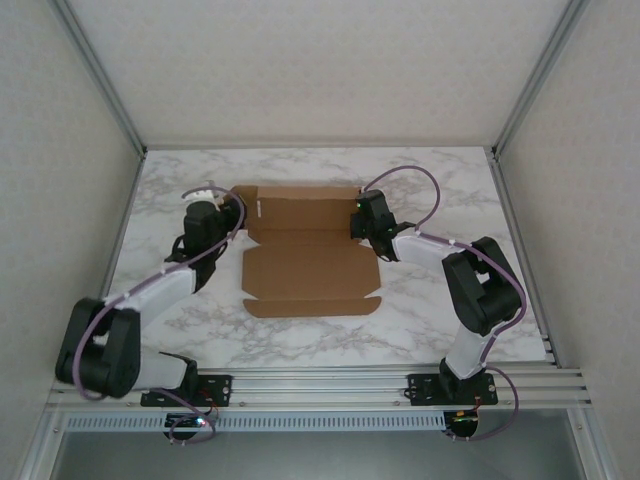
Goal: Fold the paper box
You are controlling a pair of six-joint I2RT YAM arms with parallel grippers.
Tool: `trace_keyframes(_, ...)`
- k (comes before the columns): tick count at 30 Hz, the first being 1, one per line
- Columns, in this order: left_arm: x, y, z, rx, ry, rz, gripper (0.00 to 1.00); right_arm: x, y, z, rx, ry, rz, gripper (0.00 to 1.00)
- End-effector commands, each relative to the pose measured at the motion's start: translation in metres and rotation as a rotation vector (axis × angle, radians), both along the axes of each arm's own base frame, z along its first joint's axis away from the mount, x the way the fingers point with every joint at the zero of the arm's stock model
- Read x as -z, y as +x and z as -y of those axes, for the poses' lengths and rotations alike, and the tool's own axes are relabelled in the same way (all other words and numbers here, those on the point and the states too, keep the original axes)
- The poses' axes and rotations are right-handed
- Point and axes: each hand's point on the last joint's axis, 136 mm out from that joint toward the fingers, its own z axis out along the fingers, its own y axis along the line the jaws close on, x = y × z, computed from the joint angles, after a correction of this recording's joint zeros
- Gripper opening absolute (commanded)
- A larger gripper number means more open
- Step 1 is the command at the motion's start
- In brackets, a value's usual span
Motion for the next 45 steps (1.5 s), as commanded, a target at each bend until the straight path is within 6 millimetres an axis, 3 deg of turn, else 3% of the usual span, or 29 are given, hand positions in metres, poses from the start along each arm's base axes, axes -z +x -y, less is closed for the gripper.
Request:
trace_keyframes(1,-0.039,-0.013,-0.011,-0.029,0.072,0.097,0.54,0.020,-0.008,0.002,-0.016,-0.048,-0.068,0.00)
trace_keyframes(4,-0.066,-0.005,-0.012,0.039,0.166,0.146,0.68,0.019,-0.010,-0.001,-0.048,-0.046,-0.063,0.00)
trace_keyframes(6,-0.067,0.013,-0.007,0.162,0.191,0.113,0.75,0.018,-0.010,-0.003,-0.060,-0.043,-0.060,0.00)
trace_keyframes(11,-0.040,0.050,0.004,0.431,0.190,0.004,0.79,0.017,-0.011,-0.007,-0.083,-0.035,-0.062,0.00)
trace_keyframes(15,-0.015,0.055,0.026,0.635,0.146,-0.057,0.74,0.017,-0.011,-0.007,-0.088,-0.035,-0.059,0.00)
trace_keyframes(18,-0.006,0.058,0.024,0.658,0.120,-0.069,0.71,0.017,-0.011,-0.006,-0.085,-0.032,-0.059,0.00)
trace_keyframes(22,0.003,0.060,0.009,0.602,0.055,-0.067,0.70,0.019,-0.011,-0.008,-0.087,-0.024,-0.065,0.00)
trace_keyframes(26,-0.012,0.056,-0.016,0.515,-0.113,0.038,0.70,0.021,-0.011,-0.010,-0.091,-0.018,-0.071,0.00)
trace_keyframes(28,-0.016,0.051,-0.018,0.535,-0.208,0.069,0.69,0.024,-0.011,-0.010,-0.092,-0.017,-0.075,0.00)
trace_keyframes(36,0.006,0.045,0.001,0.605,-0.429,0.038,0.68,0.025,-0.011,-0.009,-0.086,-0.017,-0.080,0.00)
trace_keyframes(41,-0.003,0.029,0.029,0.654,-0.479,0.057,0.69,0.028,-0.010,-0.007,-0.064,-0.016,-0.087,0.00)
trace_keyframes(45,-0.022,0.019,0.042,0.661,-0.482,0.092,0.69,0.029,-0.008,-0.005,-0.041,-0.010,-0.086,0.00)
